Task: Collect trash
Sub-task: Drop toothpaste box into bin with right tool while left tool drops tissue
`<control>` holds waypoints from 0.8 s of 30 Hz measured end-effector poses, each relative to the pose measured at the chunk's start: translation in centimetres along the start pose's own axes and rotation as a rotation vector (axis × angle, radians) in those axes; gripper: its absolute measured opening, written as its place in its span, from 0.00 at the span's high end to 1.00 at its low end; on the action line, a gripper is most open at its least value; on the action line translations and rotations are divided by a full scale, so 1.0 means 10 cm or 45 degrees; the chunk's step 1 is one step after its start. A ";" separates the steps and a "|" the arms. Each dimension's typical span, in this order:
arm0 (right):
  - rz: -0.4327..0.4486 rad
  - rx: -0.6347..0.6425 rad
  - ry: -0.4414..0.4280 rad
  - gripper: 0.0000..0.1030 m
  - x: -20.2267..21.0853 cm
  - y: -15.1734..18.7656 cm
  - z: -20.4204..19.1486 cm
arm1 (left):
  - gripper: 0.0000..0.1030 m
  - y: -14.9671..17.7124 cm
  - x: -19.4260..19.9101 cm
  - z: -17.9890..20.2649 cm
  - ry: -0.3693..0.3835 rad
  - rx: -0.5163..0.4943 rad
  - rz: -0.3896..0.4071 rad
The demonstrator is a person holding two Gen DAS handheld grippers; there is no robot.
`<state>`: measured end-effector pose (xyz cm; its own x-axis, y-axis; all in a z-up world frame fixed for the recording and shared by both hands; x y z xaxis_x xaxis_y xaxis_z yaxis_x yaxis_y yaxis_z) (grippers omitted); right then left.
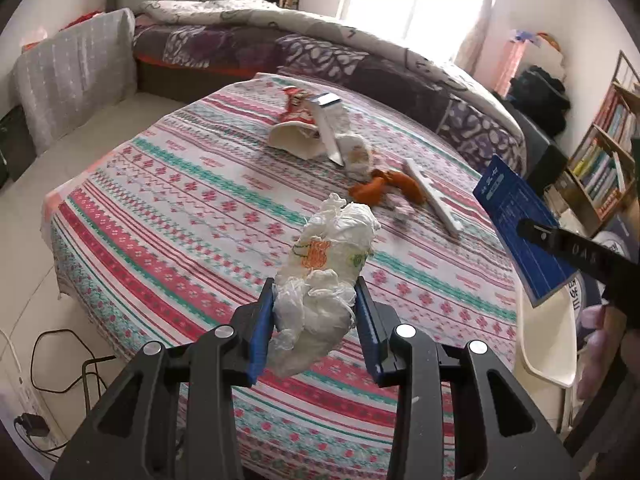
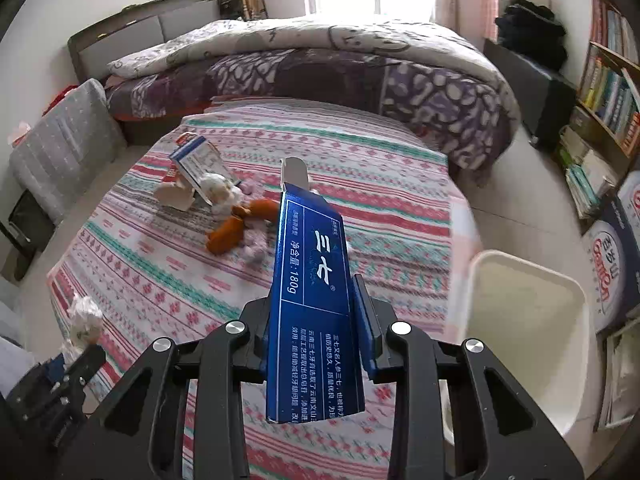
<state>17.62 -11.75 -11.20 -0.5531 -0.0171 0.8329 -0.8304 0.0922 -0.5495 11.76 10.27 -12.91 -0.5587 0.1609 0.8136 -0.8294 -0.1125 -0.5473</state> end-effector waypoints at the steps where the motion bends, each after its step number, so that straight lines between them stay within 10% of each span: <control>1: 0.003 -0.012 0.008 0.70 0.02 0.05 0.05 | 0.63 0.01 0.00 0.02 0.003 -0.007 0.000; 24: -0.031 -0.338 0.180 0.69 0.11 0.62 1.62 | 0.63 0.24 -0.07 1.19 0.066 -0.299 -0.049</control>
<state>10.76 -27.28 -14.81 -0.5031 0.1143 0.8567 -0.7864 0.3507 -0.5086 10.25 -1.83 -12.47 -0.5213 0.2116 0.8268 -0.8247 0.1244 -0.5518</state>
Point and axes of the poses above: each gripper's, at about its wrist camera, not at the fingertips, and x roughly against the way its jaws point, z to its right, y to its underside, the point moved 4 cm from there along -x, roughly the way its jaws point, and after that the axes turned 6 degrees about -z, right-handed, at the moved point
